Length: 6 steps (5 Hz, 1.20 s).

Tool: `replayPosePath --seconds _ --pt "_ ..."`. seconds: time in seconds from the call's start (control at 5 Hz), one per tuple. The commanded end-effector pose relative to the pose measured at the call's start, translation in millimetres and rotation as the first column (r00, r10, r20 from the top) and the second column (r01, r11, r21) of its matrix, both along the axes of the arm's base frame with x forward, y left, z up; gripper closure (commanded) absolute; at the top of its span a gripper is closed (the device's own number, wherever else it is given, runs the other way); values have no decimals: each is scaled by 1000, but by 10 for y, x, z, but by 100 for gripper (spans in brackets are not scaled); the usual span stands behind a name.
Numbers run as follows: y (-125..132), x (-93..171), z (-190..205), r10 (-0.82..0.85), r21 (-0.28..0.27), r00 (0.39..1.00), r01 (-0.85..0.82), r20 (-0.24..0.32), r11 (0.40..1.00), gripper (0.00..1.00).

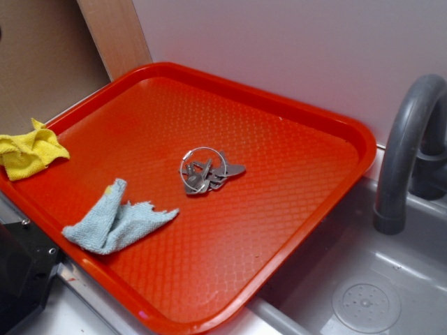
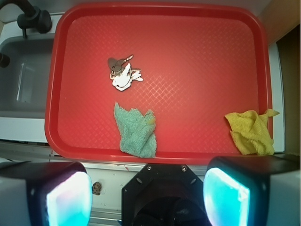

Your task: Grab the silver keys.

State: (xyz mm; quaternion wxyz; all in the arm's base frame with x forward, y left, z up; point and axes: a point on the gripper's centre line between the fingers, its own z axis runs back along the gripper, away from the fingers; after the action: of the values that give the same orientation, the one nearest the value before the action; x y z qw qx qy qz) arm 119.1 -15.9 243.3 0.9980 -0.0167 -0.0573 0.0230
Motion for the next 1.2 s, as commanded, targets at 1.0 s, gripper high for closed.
replayPosePath --seconds 1.0 --pt "-89 1405 -1712 -135 -274 985 102 -106 956 0"
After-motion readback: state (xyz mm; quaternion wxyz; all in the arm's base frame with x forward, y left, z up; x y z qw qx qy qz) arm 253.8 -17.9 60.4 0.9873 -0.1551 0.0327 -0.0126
